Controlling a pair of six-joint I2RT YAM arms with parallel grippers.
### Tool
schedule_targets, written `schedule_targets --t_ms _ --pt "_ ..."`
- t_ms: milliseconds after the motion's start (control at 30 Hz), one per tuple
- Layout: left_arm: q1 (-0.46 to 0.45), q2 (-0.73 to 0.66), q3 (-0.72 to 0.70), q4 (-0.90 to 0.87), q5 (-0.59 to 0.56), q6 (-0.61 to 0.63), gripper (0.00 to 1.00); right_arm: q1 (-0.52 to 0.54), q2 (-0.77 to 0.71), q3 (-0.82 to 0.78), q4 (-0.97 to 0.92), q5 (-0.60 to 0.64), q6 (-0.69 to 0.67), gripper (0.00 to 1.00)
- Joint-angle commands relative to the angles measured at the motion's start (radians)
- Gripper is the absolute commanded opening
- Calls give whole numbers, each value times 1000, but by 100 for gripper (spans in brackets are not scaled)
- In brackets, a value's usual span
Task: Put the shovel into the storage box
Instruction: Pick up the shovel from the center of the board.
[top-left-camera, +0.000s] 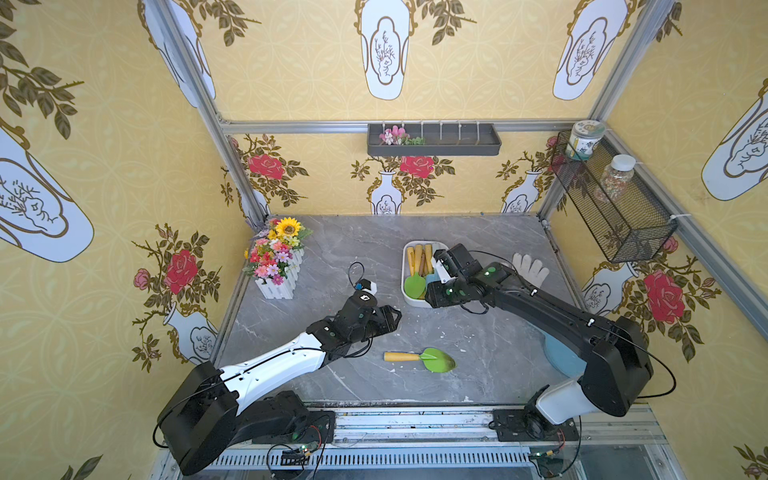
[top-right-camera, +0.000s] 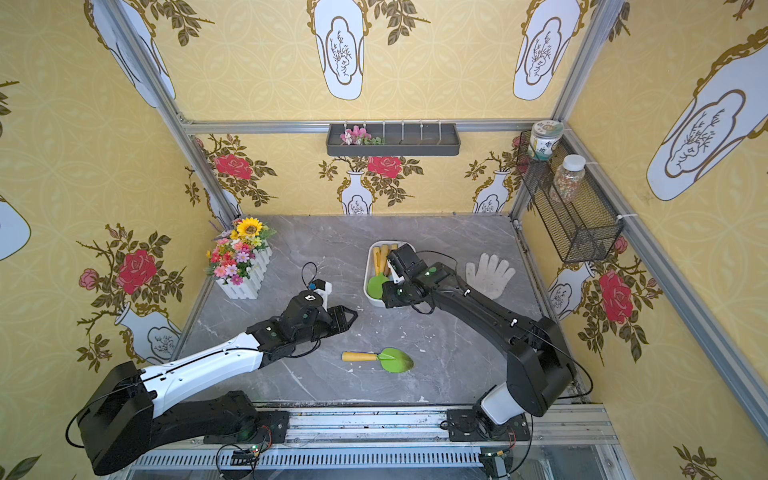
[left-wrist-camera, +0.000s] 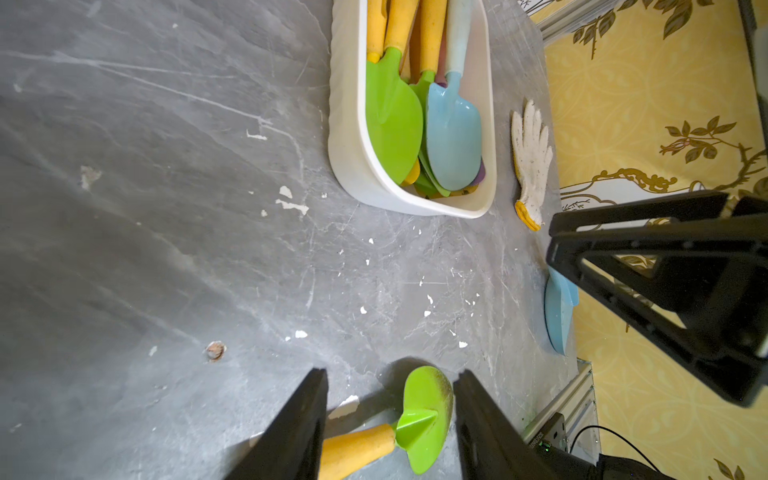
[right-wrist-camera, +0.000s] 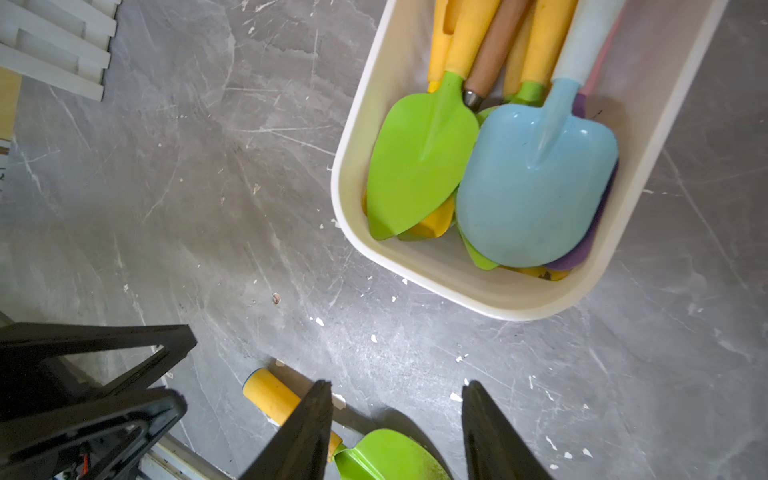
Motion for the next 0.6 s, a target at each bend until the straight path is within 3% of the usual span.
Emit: schedule_targets --t_ms 0,267,567 --pt "-2 -4 -12 -1 42 13 54 2 -16 -25 32 -11 -6 54" --pt "-81 37 17 -60 34 68 53 -18 -79 -110 55 -34 37 55" --pt "-134 52 4 -133 45 -203 53 -44 -129 -173 76 -23 74 56"
